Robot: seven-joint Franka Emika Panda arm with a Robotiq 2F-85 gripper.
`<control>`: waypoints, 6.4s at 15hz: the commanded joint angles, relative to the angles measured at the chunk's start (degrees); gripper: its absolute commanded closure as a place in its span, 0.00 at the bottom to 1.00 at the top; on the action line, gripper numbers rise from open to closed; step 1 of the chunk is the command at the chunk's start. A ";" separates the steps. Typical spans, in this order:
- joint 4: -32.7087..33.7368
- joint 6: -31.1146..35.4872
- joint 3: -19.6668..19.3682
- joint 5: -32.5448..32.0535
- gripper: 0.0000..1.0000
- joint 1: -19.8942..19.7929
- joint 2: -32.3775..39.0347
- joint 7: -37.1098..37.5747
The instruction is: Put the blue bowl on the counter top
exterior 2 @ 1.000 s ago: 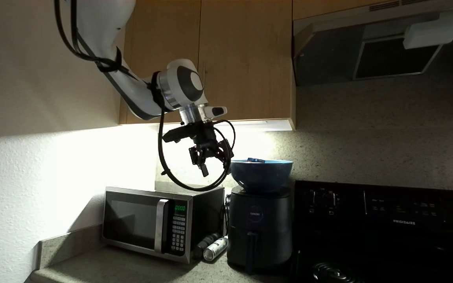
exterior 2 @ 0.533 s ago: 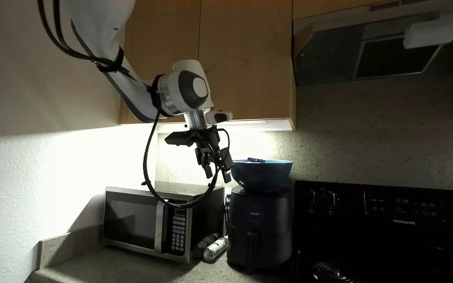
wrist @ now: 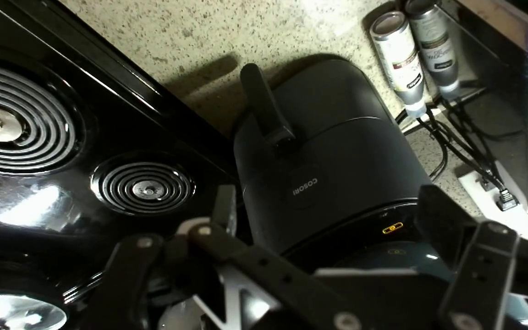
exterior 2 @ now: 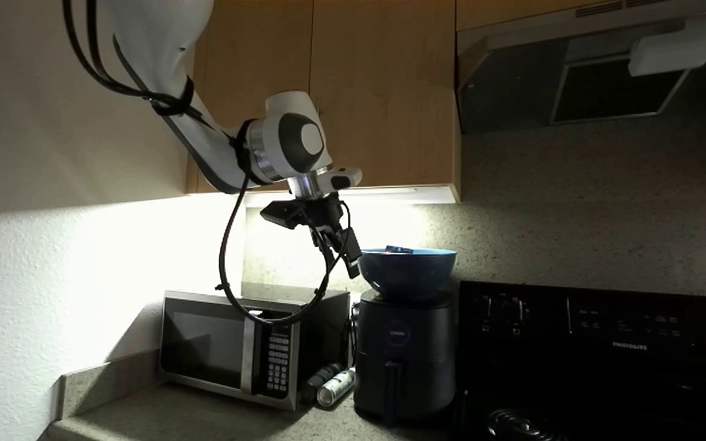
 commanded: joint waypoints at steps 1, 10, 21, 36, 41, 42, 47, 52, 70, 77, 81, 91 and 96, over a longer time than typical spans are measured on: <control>0.79 1.40 0.36 0.94 0.00 -0.64 0.93 2.20; 17.51 6.40 4.48 -16.44 0.00 -6.82 13.31 31.37; 22.20 6.26 3.73 -24.94 0.00 -6.90 18.98 47.43; 32.11 5.29 1.96 -35.52 0.85 -5.24 29.80 65.29; 31.70 4.34 2.13 -33.23 0.96 -5.74 29.67 63.47; 30.49 3.60 2.91 -30.82 0.92 -6.27 28.63 60.85; 21.83 2.28 -4.49 -13.66 0.93 0.27 19.88 45.19; 12.32 -0.62 -6.76 -9.14 0.93 2.00 10.05 39.17; 2.75 0.54 -5.77 -4.69 0.91 2.48 8.12 39.38; -3.13 4.27 -4.42 -4.33 0.91 1.38 4.30 41.25; -4.63 5.32 -3.23 -5.95 0.92 0.26 2.76 42.97; -9.86 7.45 -2.19 -4.07 0.92 0.96 -1.34 40.33; -17.07 4.97 -1.93 1.53 0.92 2.46 -5.07 37.40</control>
